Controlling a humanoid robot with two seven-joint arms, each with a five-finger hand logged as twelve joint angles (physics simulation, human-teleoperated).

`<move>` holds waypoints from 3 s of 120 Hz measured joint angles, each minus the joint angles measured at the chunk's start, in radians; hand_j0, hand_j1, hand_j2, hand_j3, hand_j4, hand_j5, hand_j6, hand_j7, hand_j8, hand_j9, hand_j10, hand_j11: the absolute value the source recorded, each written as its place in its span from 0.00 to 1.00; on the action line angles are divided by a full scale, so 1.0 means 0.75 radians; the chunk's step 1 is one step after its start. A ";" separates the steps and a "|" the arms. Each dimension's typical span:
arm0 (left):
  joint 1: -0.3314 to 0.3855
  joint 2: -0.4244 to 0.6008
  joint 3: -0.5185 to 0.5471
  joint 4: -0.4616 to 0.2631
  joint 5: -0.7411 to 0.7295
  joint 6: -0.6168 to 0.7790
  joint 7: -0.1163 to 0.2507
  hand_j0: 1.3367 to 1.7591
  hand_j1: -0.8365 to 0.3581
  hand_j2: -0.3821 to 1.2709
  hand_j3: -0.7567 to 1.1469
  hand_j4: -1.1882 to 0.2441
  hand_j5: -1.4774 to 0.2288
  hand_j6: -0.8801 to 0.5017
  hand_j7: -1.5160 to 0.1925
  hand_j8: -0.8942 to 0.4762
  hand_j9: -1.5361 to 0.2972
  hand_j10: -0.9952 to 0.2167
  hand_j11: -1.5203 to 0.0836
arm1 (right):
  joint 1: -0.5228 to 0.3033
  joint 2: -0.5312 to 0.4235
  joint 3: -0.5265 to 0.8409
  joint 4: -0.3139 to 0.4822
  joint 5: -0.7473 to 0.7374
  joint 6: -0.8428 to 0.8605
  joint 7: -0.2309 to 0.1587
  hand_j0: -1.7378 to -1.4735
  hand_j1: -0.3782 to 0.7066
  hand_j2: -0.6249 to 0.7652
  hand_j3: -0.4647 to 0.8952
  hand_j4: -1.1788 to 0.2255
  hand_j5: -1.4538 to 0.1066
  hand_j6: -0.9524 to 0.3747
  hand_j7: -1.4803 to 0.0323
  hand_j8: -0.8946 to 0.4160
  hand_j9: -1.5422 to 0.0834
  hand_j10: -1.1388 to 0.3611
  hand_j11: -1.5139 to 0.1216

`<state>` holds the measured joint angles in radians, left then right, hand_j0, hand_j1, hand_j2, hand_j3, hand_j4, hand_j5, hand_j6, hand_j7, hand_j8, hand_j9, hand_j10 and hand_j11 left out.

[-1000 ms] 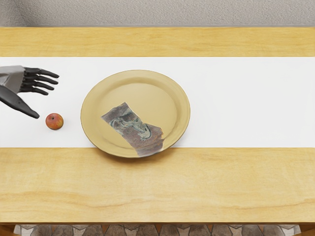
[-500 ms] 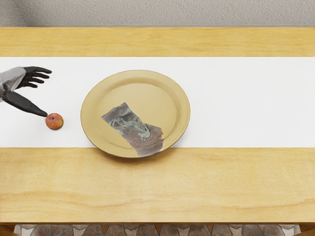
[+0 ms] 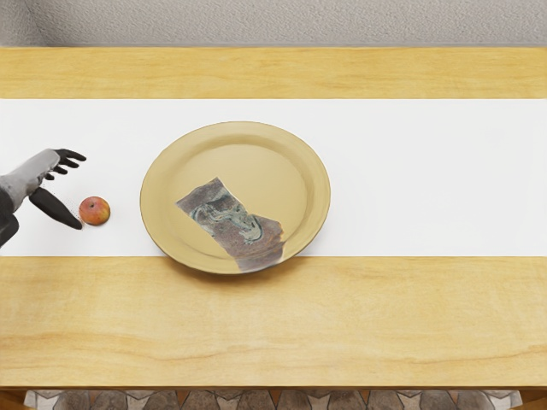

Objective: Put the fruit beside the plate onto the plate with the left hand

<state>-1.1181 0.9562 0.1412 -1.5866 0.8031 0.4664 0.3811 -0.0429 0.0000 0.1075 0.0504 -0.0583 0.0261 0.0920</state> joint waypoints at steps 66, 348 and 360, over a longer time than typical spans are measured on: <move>-0.144 -0.131 0.152 0.064 -0.031 0.041 0.252 0.76 0.75 0.26 0.40 0.66 0.68 0.45 0.70 0.47 0.66 0.62 0.75 | 0.000 0.000 0.000 -0.001 0.000 0.000 0.000 0.30 0.07 0.44 0.34 0.81 0.90 0.69 0.95 0.65 0.92 0.73 0.90; -0.595 -0.745 0.960 0.287 -0.756 0.193 0.094 0.76 0.53 0.28 0.44 0.51 0.52 0.33 0.53 0.33 0.52 0.44 0.58 | 0.000 0.000 0.000 0.000 0.000 0.000 0.000 0.30 0.07 0.44 0.34 0.81 0.90 0.69 0.95 0.65 0.92 0.73 0.90; -0.595 -0.745 0.961 0.285 -0.759 0.193 0.093 0.76 0.52 0.28 0.43 0.50 0.50 0.33 0.55 0.31 0.51 0.43 0.56 | 0.000 0.000 0.000 0.000 0.000 0.000 0.000 0.30 0.07 0.44 0.34 0.81 0.90 0.69 0.95 0.65 0.92 0.73 0.90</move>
<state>-1.5647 0.3973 0.8621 -1.3729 0.2340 0.6108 0.4509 -0.0429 0.0000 0.1074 0.0505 -0.0583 0.0261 0.0920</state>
